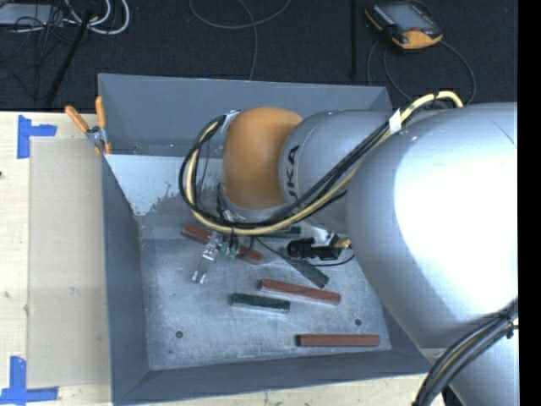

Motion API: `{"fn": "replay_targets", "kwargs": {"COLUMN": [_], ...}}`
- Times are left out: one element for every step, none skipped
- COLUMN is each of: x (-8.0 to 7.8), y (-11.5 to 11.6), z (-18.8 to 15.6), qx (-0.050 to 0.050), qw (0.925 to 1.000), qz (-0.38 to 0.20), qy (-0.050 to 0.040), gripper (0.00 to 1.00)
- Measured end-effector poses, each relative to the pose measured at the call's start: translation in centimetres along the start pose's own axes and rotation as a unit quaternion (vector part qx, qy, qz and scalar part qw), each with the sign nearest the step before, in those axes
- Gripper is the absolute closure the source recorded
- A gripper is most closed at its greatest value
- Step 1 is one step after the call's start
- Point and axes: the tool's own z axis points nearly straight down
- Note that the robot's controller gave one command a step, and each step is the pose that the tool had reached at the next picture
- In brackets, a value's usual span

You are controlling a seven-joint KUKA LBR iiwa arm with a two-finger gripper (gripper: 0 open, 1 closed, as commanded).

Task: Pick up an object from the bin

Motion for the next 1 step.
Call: {"fn": "replay_targets", "kwargs": {"x": [-1.26], "y": [-0.46], "z": [-0.26], "qx": [-0.006], "qw": [0.9994], "qz": [-0.033], "qy": [-0.0076], "gripper": [1.00]}}
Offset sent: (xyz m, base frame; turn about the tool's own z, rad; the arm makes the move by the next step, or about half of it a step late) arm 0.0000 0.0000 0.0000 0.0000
